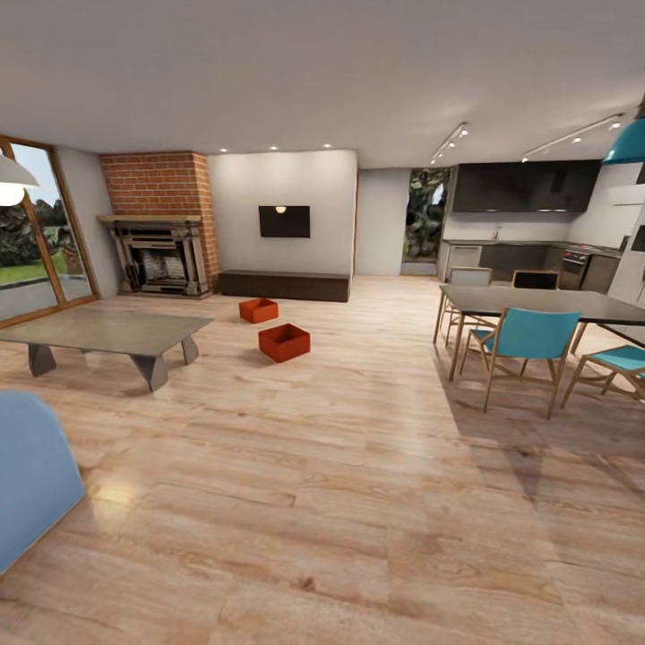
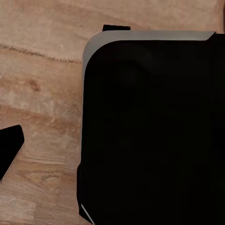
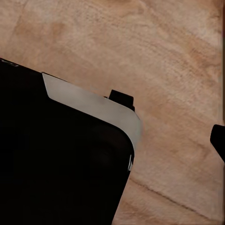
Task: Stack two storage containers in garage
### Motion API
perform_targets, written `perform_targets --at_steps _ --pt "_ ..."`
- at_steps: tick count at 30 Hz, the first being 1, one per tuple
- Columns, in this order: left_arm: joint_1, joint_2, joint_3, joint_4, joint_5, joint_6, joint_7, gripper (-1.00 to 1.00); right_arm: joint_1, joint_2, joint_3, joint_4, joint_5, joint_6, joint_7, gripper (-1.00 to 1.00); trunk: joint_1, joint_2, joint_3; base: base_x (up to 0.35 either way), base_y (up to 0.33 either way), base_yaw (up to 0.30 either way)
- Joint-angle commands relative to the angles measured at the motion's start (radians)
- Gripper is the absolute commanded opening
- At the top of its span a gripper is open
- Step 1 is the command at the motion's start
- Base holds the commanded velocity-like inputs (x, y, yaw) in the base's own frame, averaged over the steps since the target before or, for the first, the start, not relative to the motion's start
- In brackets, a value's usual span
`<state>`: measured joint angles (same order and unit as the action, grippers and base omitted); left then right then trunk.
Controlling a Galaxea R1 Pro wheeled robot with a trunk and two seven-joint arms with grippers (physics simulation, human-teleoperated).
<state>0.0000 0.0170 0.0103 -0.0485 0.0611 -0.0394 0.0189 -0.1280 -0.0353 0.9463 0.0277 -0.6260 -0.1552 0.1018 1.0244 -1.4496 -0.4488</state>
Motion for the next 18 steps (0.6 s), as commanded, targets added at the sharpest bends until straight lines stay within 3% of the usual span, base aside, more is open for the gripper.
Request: perform_targets --at_steps 1,18 --pt "0.0 0.0 0.0 -0.001 0.006 -0.002 0.001 1.0 -0.001 0.0 0.006 0.003 -0.011 -0.005 0.007 1.0 0.001 0.0 -0.001 0.324 0.0 -0.001" --pt "0.0 0.001 0.0 -0.001 0.006 -0.002 0.001 1.0 -0.001 0.0 0.006 0.003 -0.011 -0.006 0.007 1.0 0.001 0.0 -0.001 0.324 0.0 0.0"
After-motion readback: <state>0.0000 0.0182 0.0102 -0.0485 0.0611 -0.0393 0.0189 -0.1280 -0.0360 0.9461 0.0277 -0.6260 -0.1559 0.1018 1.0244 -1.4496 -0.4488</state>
